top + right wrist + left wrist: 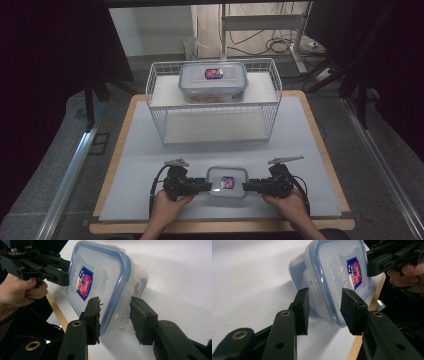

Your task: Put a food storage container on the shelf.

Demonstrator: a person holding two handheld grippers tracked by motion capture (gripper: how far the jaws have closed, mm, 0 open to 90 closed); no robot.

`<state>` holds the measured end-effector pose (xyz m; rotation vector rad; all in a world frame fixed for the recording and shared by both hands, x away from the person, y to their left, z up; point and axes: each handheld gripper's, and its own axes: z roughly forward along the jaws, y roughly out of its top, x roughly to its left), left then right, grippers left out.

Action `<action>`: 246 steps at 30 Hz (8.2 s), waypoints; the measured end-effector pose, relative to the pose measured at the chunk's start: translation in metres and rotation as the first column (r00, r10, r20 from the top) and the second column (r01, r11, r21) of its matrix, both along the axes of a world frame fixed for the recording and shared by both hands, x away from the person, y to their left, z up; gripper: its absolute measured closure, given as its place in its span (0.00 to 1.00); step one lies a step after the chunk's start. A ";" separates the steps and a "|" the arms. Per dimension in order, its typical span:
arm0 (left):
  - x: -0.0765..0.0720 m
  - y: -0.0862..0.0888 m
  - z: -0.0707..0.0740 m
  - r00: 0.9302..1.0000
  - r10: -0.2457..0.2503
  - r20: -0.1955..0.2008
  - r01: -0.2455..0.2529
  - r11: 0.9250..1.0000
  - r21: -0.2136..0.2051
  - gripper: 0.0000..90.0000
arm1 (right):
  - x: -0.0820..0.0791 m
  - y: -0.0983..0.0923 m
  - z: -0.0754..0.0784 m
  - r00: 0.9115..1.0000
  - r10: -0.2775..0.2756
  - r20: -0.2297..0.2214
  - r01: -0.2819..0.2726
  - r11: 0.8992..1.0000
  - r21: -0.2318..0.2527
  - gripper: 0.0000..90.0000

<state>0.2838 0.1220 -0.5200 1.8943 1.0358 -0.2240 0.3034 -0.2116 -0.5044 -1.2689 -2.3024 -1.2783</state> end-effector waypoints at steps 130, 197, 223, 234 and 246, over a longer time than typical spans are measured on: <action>0.013 -0.008 0.002 0.998 0.042 0.035 -0.041 0.999 -0.029 0.57 | 0.017 0.003 -0.002 1.000 -0.026 0.004 0.025 0.998 0.061 0.60; 0.095 0.035 0.264 0.935 0.203 0.291 -0.185 0.979 -0.088 0.55 | 0.102 0.049 0.238 0.955 -0.061 0.291 0.012 0.986 0.168 0.60; 0.189 0.037 0.255 0.932 0.346 0.108 -0.335 0.936 -0.108 0.50 | 0.201 0.077 0.257 0.957 -0.178 0.229 0.169 0.984 0.059 0.54; 0.135 0.054 0.261 0.889 0.295 0.349 -0.269 0.955 -0.121 0.25 | 0.163 0.048 0.261 0.886 -0.161 0.435 0.157 0.987 0.045 0.33; 0.006 0.036 0.139 0.831 0.130 0.542 -0.227 0.967 0.116 0.02 | 0.040 0.010 0.139 0.821 -0.005 0.571 0.111 0.982 -0.151 0.06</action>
